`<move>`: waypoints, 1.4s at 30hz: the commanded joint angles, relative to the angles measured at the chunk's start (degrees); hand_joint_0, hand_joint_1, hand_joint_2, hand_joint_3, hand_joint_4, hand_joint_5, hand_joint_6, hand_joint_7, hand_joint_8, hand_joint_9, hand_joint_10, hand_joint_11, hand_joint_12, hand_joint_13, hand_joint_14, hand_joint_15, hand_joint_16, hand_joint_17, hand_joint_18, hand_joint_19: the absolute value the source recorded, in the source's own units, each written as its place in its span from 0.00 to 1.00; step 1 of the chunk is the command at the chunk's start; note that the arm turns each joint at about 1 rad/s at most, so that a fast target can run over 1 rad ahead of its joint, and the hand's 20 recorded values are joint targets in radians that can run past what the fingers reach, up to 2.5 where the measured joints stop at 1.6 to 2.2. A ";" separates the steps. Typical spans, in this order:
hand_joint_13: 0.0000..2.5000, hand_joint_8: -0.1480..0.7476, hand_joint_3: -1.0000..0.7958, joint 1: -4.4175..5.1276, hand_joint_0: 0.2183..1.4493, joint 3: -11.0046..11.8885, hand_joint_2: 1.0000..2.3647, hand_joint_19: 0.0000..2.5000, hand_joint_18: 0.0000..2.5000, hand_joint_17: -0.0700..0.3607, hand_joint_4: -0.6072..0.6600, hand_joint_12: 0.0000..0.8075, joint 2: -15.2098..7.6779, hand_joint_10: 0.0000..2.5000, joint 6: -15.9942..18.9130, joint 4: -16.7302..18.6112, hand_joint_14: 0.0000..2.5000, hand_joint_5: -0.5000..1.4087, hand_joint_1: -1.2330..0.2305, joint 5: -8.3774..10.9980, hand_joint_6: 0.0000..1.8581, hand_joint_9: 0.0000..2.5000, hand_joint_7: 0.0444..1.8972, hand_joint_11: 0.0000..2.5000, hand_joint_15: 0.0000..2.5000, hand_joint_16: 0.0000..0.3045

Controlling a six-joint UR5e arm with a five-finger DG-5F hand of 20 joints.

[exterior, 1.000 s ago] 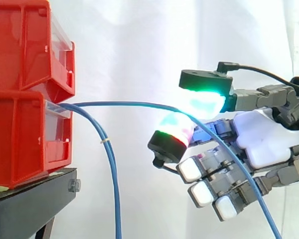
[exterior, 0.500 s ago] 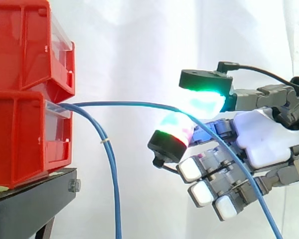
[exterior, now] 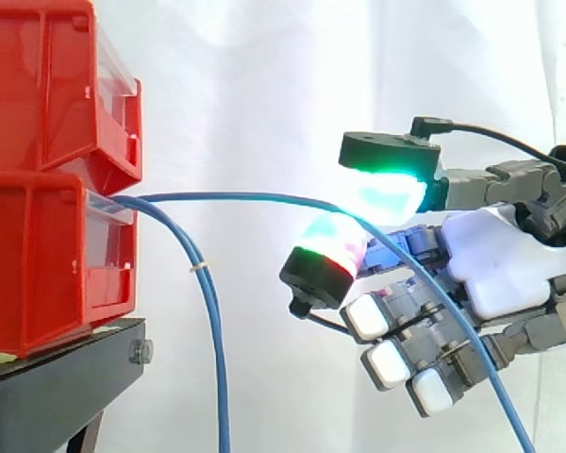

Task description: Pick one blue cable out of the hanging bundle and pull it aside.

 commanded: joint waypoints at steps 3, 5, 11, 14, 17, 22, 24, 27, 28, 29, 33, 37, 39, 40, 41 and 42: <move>0.38 0.48 0.52 0.00 0.22 0.00 0.26 0.14 0.36 0.46 0.28 0.42 0.00 0.00 0.00 0.00 0.01 0.25 0.25 0.00 0.46 0.40 0.52 0.13 0.15 0.19; 0.38 0.48 0.52 0.00 0.23 0.00 0.26 0.14 0.37 0.46 0.28 0.42 0.00 0.00 0.00 0.00 0.01 0.25 0.25 0.00 0.46 0.41 0.52 0.13 0.15 0.19; 0.38 0.48 0.52 0.00 0.23 0.00 0.26 0.14 0.37 0.46 0.28 0.43 0.00 0.00 0.00 0.00 0.01 0.25 0.25 0.00 0.46 0.41 0.52 0.13 0.15 0.19; 0.38 0.48 0.52 0.00 0.23 0.00 0.26 0.14 0.37 0.46 0.28 0.43 0.00 0.00 0.00 0.00 0.01 0.25 0.25 0.00 0.46 0.40 0.52 0.13 0.15 0.19; 0.38 0.48 0.52 0.00 0.23 -0.09 0.25 0.14 0.37 0.46 0.28 0.43 0.00 0.00 0.00 0.00 0.01 0.25 0.25 0.00 0.46 0.40 0.52 0.13 0.15 0.19; 0.38 0.48 0.52 0.00 0.23 -0.09 0.25 0.14 0.37 0.46 0.28 0.43 0.00 0.00 0.00 0.00 0.01 0.25 0.25 0.00 0.46 0.40 0.52 0.13 0.15 0.19; 0.38 0.48 0.52 0.09 0.23 -0.09 0.24 0.14 0.37 0.46 0.28 0.42 0.00 0.00 0.00 0.00 0.01 0.25 0.25 0.00 0.46 0.40 0.52 0.13 0.15 0.19; 0.38 0.48 0.52 0.09 0.23 -0.09 0.24 0.14 0.37 0.46 0.28 0.42 0.00 0.00 0.00 0.00 0.01 0.25 0.25 0.00 0.46 0.40 0.52 0.13 0.15 0.19; 0.38 0.48 0.52 0.00 0.23 -0.09 0.24 0.14 0.37 0.46 0.28 0.42 0.00 0.00 0.00 0.00 0.01 0.25 0.25 0.00 0.46 0.40 0.52 0.13 0.16 0.19; 0.38 0.48 0.52 0.00 0.23 -0.09 0.23 0.14 0.37 0.46 0.28 0.42 0.00 0.00 0.00 0.00 0.01 0.25 0.25 0.00 0.46 0.40 0.52 0.13 0.16 0.19; 0.38 0.48 0.53 0.00 0.24 -0.09 0.23 0.14 0.37 0.46 0.28 0.42 0.00 0.00 0.00 0.00 0.01 0.25 0.25 0.00 0.46 0.40 0.52 0.13 0.15 0.19; 0.38 0.48 0.53 0.00 0.24 -0.09 0.22 0.14 0.37 0.46 0.28 0.42 0.00 0.00 0.00 0.00 0.01 0.25 0.25 0.00 0.46 0.40 0.52 0.13 0.16 0.19; 0.38 0.48 0.53 0.00 0.24 -0.09 0.22 0.14 0.37 0.46 0.28 0.41 0.00 0.00 0.00 0.00 0.01 0.25 0.25 0.00 0.46 0.40 0.52 0.13 0.15 0.19; 0.38 0.48 0.53 0.00 0.24 -0.09 0.22 0.14 0.37 0.46 0.28 0.41 0.00 0.00 0.00 0.00 0.01 0.25 0.25 0.00 0.46 0.40 0.52 0.13 0.15 0.19; 0.38 0.48 0.53 0.00 0.24 -0.09 0.22 0.14 0.37 0.46 0.28 0.41 0.00 0.00 0.00 0.00 0.01 0.25 0.25 0.00 0.46 0.40 0.52 0.13 0.15 0.19; 0.38 0.48 0.52 0.00 0.24 -0.09 0.22 0.14 0.37 0.46 0.28 0.41 0.00 0.00 -0.09 0.00 0.01 0.25 0.25 0.00 0.46 0.40 0.52 0.13 0.15 0.19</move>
